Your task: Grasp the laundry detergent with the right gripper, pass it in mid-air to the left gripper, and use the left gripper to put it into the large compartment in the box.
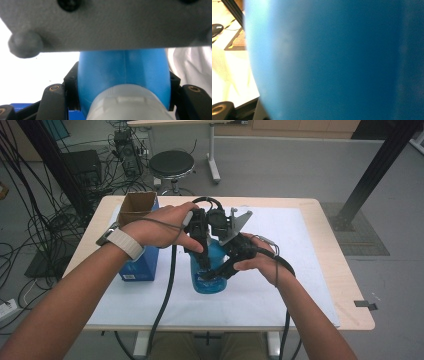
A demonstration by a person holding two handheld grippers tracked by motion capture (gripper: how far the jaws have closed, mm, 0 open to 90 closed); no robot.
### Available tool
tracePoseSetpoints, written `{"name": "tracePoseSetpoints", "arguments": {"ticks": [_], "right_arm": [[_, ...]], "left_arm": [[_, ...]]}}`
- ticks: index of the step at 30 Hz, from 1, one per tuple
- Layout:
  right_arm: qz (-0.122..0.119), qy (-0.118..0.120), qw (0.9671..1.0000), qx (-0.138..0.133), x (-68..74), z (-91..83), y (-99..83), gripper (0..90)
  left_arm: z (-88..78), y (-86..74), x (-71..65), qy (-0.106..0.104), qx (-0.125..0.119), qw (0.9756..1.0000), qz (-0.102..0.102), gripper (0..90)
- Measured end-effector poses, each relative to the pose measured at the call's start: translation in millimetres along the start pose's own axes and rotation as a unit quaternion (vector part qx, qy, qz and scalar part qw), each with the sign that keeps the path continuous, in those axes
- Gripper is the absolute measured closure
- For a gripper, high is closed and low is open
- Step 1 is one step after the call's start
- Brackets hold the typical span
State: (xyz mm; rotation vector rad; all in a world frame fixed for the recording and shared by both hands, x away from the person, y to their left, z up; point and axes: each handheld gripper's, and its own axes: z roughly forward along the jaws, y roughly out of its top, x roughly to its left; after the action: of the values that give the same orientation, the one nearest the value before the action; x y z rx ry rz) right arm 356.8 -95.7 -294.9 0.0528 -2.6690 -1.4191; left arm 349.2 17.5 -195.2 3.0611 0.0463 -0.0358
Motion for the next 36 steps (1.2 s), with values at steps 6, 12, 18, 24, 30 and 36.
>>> {"name": "tracePoseSetpoints", "arguments": {"ticks": [6, 12, 18, 24, 30, 36], "right_arm": [[-0.003, -0.001, 1.0000, 0.003, 0.4, -0.7, 1.1, 43.1], [-0.004, -0.004, 1.0000, 0.005, 0.3, -0.2, 1.4, 43.1], [-0.003, -0.002, 1.0000, 0.004, 0.7, 0.7, 1.7, 43.0], [-0.006, -0.004, 1.0000, 0.006, 0.3, 1.9, 2.4, 43.0], [-0.007, -0.004, 0.9999, 0.007, 0.1, 2.4, 3.4, 43.0], [-0.006, -0.004, 0.9999, 0.008, 0.1, 2.5, 3.7, 43.0]], "left_arm": [[-0.8, -0.2, -0.7, 0.002, -0.001, 1.0000, 0.000, 37.9], [-0.4, -1.6, -0.9, 0.002, -0.003, 1.0000, -0.002, 37.9], [-0.5, -2.4, -1.2, 0.003, -0.001, 1.0000, 0.000, 37.9], [-0.1, -4.3, -1.8, 0.005, -0.005, 1.0000, -0.003, 37.9], [-0.5, -5.2, -2.1, 0.005, -0.007, 1.0000, -0.004, 37.9], [-0.5, -6.4, -1.2, 0.003, -0.009, 0.9999, -0.006, 37.9]]}}
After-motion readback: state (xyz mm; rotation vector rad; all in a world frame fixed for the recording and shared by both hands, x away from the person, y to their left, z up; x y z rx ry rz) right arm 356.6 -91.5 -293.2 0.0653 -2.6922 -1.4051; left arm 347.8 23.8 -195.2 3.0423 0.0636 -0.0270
